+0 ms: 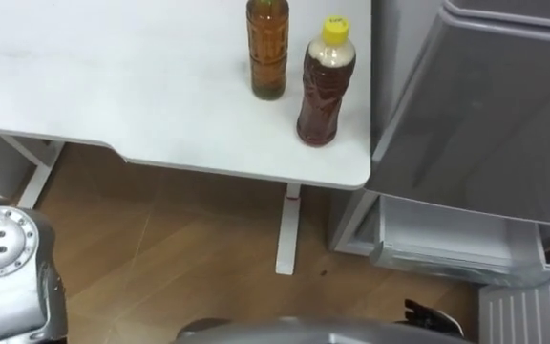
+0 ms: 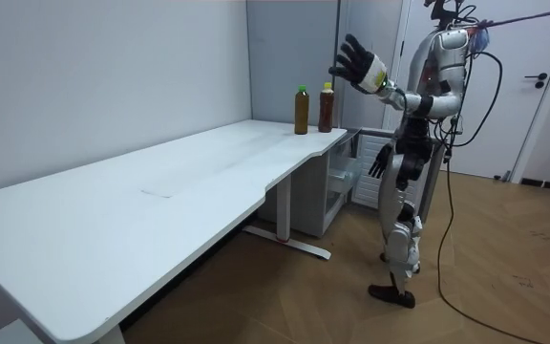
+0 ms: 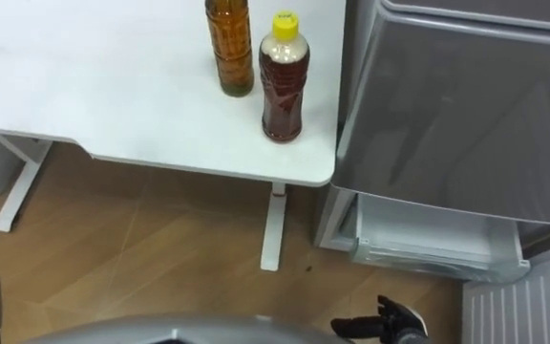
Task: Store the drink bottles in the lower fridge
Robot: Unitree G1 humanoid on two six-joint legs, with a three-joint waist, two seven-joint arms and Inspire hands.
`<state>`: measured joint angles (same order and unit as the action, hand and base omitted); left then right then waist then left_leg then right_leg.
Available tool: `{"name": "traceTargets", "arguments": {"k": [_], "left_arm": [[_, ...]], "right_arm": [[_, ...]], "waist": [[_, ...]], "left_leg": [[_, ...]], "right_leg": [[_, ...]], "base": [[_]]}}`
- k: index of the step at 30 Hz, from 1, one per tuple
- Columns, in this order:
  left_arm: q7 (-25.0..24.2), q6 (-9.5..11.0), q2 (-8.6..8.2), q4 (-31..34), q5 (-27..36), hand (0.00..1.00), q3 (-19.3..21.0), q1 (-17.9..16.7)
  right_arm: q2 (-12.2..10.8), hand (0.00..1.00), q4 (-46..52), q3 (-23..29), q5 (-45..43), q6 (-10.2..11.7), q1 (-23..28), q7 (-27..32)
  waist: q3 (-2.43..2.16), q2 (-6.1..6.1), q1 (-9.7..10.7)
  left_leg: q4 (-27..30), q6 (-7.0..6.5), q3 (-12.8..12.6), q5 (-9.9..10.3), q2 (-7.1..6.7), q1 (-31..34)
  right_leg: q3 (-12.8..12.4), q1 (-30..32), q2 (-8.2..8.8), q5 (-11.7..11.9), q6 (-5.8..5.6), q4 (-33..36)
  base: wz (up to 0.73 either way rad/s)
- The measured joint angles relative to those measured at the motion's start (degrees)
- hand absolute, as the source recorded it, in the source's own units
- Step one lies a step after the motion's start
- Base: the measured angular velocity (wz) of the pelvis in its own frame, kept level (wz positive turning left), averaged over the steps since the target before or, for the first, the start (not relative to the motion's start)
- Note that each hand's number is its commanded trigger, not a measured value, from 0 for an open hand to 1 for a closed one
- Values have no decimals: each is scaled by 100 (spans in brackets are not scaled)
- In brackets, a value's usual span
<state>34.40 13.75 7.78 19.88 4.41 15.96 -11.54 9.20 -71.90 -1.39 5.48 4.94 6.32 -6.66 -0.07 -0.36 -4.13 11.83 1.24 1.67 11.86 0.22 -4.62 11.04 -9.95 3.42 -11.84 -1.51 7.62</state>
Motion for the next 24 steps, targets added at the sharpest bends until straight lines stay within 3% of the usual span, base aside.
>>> {"name": "traceTargets", "arguments": {"k": [6,12,16,24], "left_arm": [[-990,-1,16,451,64,0,-609,128],[-1894,-36,15,492,249,0,-1243,611],[-2544,-105,7,493,229,0,-1436,929],[-3427,-396,-1,495,281,0,-1503,949]], "right_arm": [[1,0,-195,8,181,186,-73,-36],[2,0,-197,35,248,231,-169,-181],[5,0,-219,47,169,258,-205,-295],[4,0,-251,55,174,248,-242,-357]], "waist": [[13,11,258],[44,15,476],[47,7,637],[33,-8,746]], "left_leg": [[-18,-2,-68,-1,0,-27],[-22,-2,-133,-1,6,7],[-45,-2,-209,-1,8,-31],[-50,-2,-347,-1,26,-113]], "right_leg": [[-120,11,-5,-1,-2,-3],[-215,85,-7,-1,-2,6],[-327,96,-7,-1,-2,5],[-522,108,-14,1,0,21]], "base": [[-5],[-7],[-10],[-12]]}}
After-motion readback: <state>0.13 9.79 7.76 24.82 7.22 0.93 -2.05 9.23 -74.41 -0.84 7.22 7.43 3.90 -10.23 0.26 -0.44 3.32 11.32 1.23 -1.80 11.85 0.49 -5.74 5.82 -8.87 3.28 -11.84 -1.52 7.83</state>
